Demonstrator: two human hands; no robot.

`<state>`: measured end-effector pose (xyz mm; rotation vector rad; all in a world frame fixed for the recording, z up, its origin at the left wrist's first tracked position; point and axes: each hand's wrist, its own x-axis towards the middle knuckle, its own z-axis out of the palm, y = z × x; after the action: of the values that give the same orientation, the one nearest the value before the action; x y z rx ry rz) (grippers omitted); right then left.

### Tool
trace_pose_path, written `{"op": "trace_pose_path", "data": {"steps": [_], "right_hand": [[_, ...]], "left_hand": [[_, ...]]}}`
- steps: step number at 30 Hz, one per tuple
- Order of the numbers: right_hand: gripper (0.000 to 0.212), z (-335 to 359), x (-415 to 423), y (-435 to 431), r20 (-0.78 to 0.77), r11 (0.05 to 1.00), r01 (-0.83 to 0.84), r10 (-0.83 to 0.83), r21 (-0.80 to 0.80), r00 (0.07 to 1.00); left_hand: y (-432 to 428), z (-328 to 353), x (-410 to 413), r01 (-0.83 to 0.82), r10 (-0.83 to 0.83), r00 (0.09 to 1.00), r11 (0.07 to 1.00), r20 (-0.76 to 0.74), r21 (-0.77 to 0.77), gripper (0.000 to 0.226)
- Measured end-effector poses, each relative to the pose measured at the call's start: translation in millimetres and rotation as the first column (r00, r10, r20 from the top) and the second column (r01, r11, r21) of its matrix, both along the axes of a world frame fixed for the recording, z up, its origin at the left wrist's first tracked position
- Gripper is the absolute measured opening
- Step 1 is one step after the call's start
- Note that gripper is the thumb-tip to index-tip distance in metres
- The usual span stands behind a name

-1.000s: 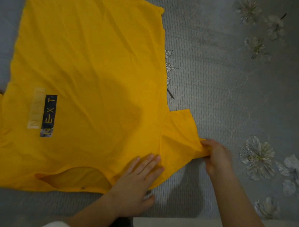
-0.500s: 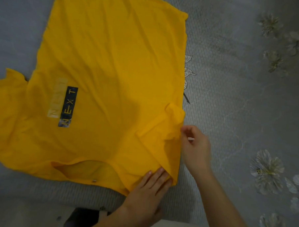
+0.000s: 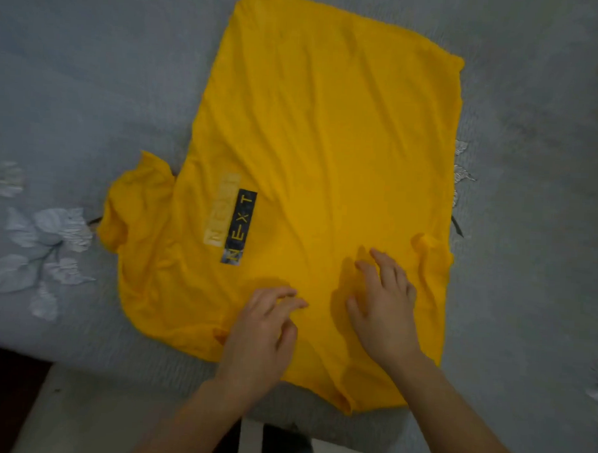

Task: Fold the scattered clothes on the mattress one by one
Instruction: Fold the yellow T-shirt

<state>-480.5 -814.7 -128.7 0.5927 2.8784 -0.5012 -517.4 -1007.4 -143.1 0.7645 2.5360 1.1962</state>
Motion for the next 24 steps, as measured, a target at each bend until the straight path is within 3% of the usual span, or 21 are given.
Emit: {"op": "trace_pose_path", "data": {"steps": [2, 5, 7, 9, 12, 15, 17, 19, 22, 24], "right_hand": [[0.061, -2.3, -20.7, -34.2, 0.055, 0.991, -0.094, 0.1, -0.096, 0.993], [0.082, -8.9, -49.1, -77.9, 0.14, 0.966, -0.201, 0.223, -0.16, 0.965], [0.097, -11.5, -64.2, -97.1, 0.191, 0.967, -0.205, 0.233, -0.153, 0.954], [0.108, -16.0, -71.1, -106.6, 0.266, 0.968, -0.199, 0.234, -0.152, 0.935], [0.12, -21.0, -72.5, -109.5, 0.388, 0.966, -0.221, 0.257, -0.137, 0.885], [0.129, -19.0, -75.0, -108.3, 0.459, 0.958, -0.255, 0.287, -0.132, 0.841], [0.131, -16.9, -77.4, -108.7, 0.492, 0.958, -0.259, 0.287, -0.125, 0.822], [0.131, -16.3, -79.8, -109.6, 0.512, 0.958, -0.259, 0.284, -0.121, 0.811], [0.132, -16.3, -81.5, -109.8, 0.529, 0.957, -0.267, 0.286, -0.114, 0.799], [0.132, -17.7, -81.3, -109.3, 0.531, 0.957, -0.269, 0.282, -0.105, 0.799]], "left_hand": [[-32.7, 11.6, -34.5, -0.374, 0.378, 0.924, 0.925, 0.058, -0.063, 0.035], [-88.1, 10.6, -80.3, -0.764, 0.768, 0.61, 0.635, 0.194, -0.113, 0.053], [-120.3, 2.9, -104.6, -0.854, 0.835, 0.419, 0.496, 0.356, -0.156, 0.056], [-139.6, -5.9, -123.4, -0.861, 0.805, 0.302, 0.46, 0.511, -0.215, 0.043], [-147.7, -11.3, -147.0, -0.837, 0.713, 0.258, 0.502, 0.652, -0.218, 0.032], [-146.7, -14.1, -161.5, -0.771, 0.701, 0.315, 0.582, 0.64, -0.257, 0.019], [-150.5, -11.7, -168.3, -0.817, 0.755, 0.32, 0.526, 0.572, -0.237, 0.017], [-162.3, -6.2, -175.0, -0.903, 0.81, 0.238, 0.388, 0.535, -0.185, 0.017], [-179.3, 1.2, -179.3, -0.961, 0.707, 0.093, 0.248, 0.701, -0.123, 0.019], [-180.7, 6.4, -177.5, -0.965, 0.632, 0.108, 0.252, 0.767, -0.072, 0.017]]}}
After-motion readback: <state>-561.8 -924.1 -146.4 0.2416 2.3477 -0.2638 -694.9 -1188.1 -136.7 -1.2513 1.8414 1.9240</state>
